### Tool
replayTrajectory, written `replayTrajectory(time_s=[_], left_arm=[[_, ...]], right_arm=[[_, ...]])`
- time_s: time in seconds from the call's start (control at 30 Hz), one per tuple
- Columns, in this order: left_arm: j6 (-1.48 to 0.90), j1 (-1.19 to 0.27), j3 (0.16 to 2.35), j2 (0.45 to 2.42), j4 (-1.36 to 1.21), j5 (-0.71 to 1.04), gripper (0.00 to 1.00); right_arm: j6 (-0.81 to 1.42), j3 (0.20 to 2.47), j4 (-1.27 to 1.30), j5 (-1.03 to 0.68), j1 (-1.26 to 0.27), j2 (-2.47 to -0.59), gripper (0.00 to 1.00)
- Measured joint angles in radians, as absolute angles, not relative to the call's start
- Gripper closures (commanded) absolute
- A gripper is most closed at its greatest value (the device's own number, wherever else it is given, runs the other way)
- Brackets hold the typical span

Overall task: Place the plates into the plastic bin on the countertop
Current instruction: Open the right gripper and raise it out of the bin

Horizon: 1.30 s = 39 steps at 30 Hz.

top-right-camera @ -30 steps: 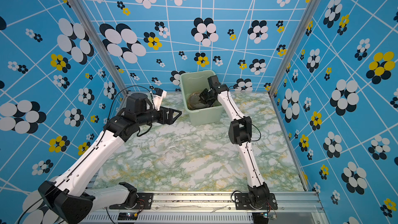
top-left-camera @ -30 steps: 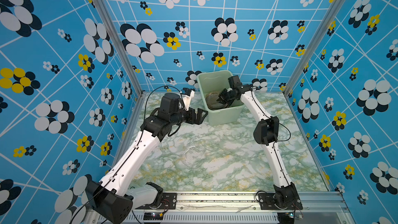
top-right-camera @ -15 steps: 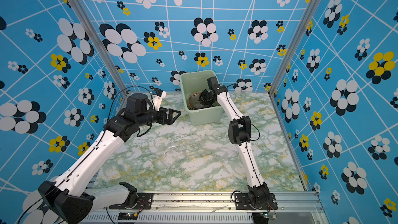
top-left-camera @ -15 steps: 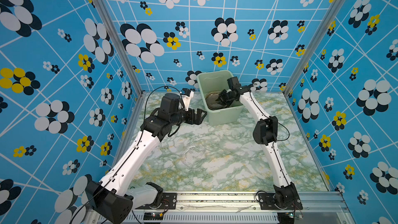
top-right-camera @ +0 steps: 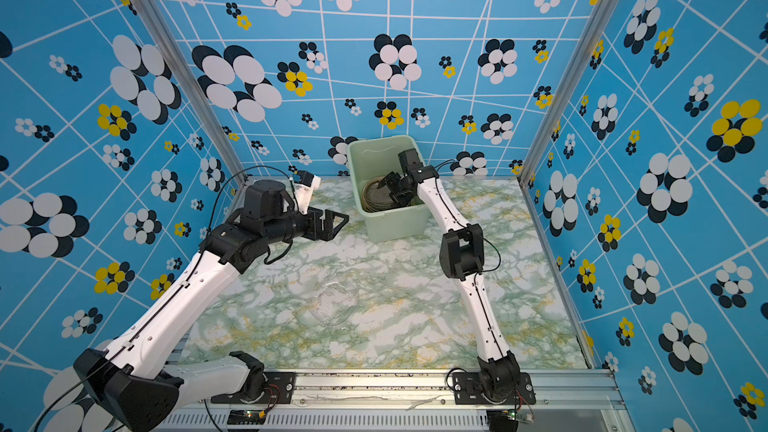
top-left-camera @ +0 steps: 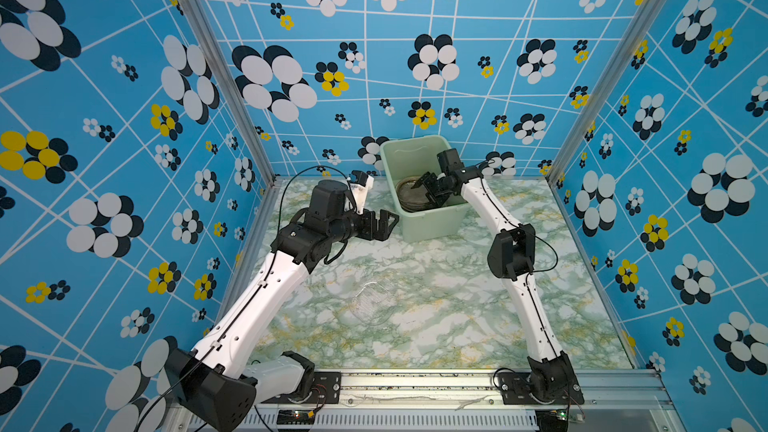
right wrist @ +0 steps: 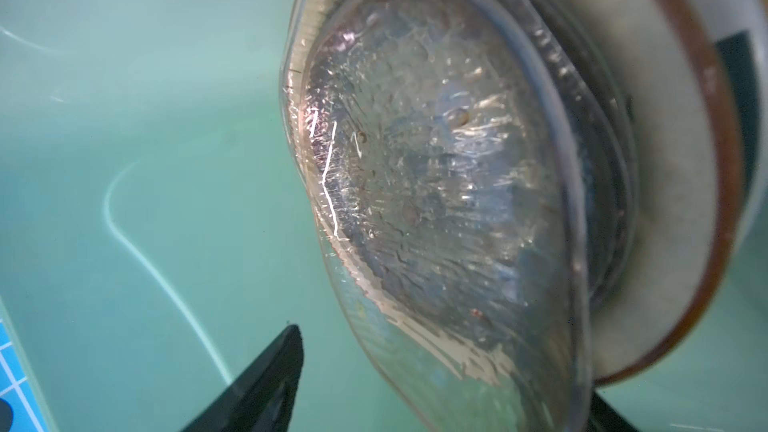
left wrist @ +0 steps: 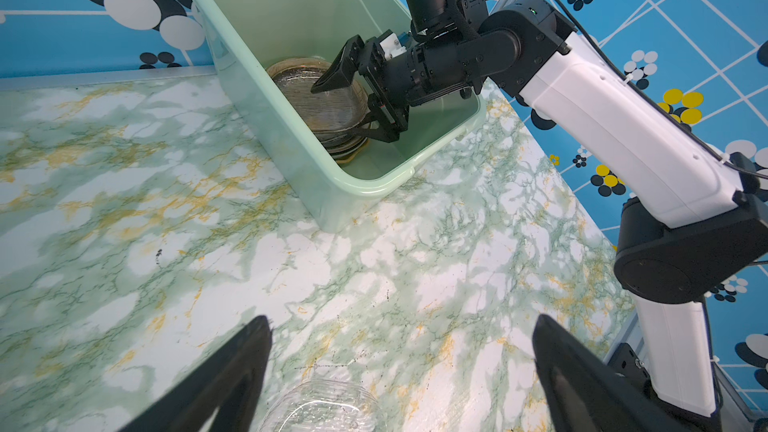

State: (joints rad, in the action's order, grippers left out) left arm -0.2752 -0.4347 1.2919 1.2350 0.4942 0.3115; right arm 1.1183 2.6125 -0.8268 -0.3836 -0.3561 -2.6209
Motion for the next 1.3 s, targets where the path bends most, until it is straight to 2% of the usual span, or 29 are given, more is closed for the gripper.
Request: replayTrajectory(time_s=[0.03, 0.1, 0.67, 0.9, 1.1, 1.3], left_arm=[[-0.275, -0.435, 1.292, 1.235, 0.494, 0.309, 0.01], [-0.275, -0.435, 1.292, 1.235, 0.494, 0.306, 0.01], [-0.276, -0.435, 1.292, 1.232, 0.493, 0.302, 0.01], [-0.276, -0.434, 1.292, 1.209, 0.495, 0.294, 0.01], [-0.297, -0.434, 1.308, 1.171, 0.539, 0.257, 0.01], [-0.387, -0.408, 1.384, 1.128, 0.754, 0.207, 0.01]], right_arm=[[1.121, 2.613, -0.827, -0.382, -0.356, -2.621, 0.05], [1.127, 2.613, -0.826, -0.382, -0.356, -2.621, 0.01], [1.158, 2.609, -0.886, -0.331, -0.363, -2.532, 0.01], [1.156, 2.610, -0.947, -0.241, -0.349, -2.452, 0.01], [1.087, 2.654, -1.036, -0.193, -0.356, -2.385, 0.01], [0.915, 2.683, -1.114, -0.183, -0.420, -2.259, 0.01]])
